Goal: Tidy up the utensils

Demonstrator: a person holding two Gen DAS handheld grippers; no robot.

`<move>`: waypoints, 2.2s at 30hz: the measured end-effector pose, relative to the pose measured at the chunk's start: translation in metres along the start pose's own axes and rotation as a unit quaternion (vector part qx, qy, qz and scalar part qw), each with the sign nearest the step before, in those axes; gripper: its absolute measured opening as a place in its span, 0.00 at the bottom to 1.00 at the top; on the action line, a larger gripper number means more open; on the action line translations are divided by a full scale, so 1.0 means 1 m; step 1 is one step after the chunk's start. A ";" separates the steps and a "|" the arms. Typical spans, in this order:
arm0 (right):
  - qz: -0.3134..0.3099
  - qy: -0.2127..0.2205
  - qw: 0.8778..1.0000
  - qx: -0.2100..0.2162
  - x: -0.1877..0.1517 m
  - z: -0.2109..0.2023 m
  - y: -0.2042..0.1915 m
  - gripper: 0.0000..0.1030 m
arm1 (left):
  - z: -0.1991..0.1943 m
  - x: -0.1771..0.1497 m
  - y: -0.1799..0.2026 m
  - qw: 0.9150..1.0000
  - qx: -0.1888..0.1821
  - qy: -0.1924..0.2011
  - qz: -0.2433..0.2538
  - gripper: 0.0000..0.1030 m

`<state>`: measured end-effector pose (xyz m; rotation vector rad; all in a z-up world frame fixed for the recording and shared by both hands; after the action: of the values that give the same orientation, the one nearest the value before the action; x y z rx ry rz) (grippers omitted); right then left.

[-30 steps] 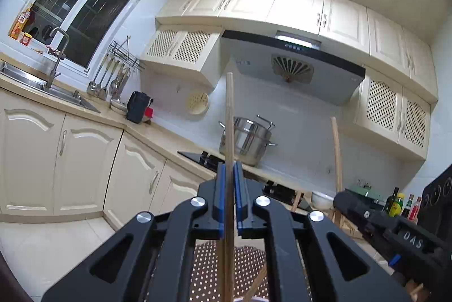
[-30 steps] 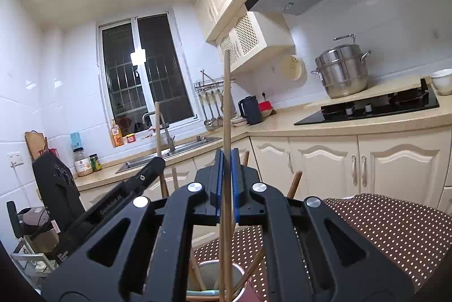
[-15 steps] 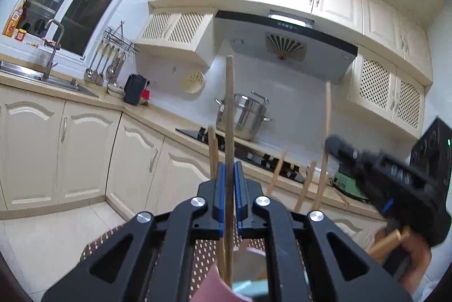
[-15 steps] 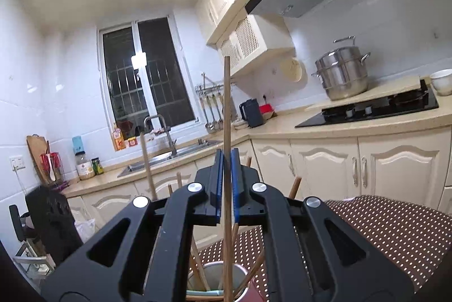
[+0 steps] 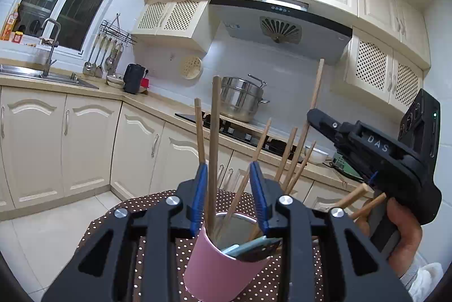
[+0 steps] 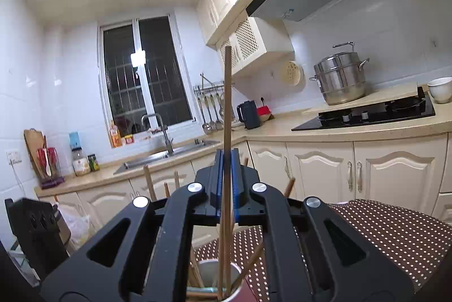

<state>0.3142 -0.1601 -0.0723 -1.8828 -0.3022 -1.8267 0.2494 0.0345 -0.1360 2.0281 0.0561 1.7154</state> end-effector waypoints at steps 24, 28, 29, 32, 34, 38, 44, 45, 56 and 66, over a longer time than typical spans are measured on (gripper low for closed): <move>-0.025 -0.085 0.996 -0.018 -0.021 -0.042 -0.025 0.06 | -0.043 0.021 0.012 0.983 0.165 -0.058 0.054 0.54; -0.025 -0.082 0.996 -0.029 -0.016 -0.054 -0.031 0.06 | -0.060 0.027 0.016 0.980 0.180 -0.060 0.065 0.60; -0.026 -0.080 0.996 -0.034 -0.014 -0.059 -0.033 0.06 | -0.065 0.029 0.018 0.979 0.183 -0.059 0.067 0.62; -0.030 -0.080 0.995 -0.055 -0.009 -0.072 -0.037 0.07 | -0.081 0.035 0.024 0.978 0.190 -0.054 0.072 0.68; -0.030 -0.084 0.994 -0.069 -0.007 -0.080 -0.040 0.08 | -0.093 0.039 0.028 0.978 0.191 -0.044 0.077 0.69; -0.022 -0.091 0.992 -0.087 -0.006 -0.099 -0.048 0.39 | -0.117 0.044 0.038 0.976 0.194 -0.036 0.091 0.74; -0.030 -0.095 0.991 -0.090 0.000 -0.130 -0.069 0.55 | -0.160 0.045 0.053 0.971 0.206 -0.023 0.118 0.77; -0.034 -0.094 0.990 -0.095 0.001 -0.135 -0.073 0.58 | -0.166 0.045 0.056 0.971 0.205 -0.025 0.120 0.77; -0.066 -0.103 0.987 -0.106 -0.001 -0.180 -0.123 0.76 | -0.219 0.050 0.080 0.970 0.207 -0.033 0.125 0.81; -0.103 -0.082 0.986 -0.106 0.005 -0.208 -0.161 0.86 | -0.266 0.056 0.094 0.971 0.206 -0.009 0.117 0.86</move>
<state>0.0552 -0.1256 -0.0401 -2.2283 -0.3866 -1.9023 -0.0133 0.0577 -0.0221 2.4301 0.1899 1.9585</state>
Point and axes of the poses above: each gripper's, at about its wrist camera, not at the fingertips, and z roughly the way its jaws point, y to its right, x to its top, the point moved 3 cm from there along z, roughly the way its jaws point, and after that the axes turned 4 degrees about -z, right-handed, at the moved point
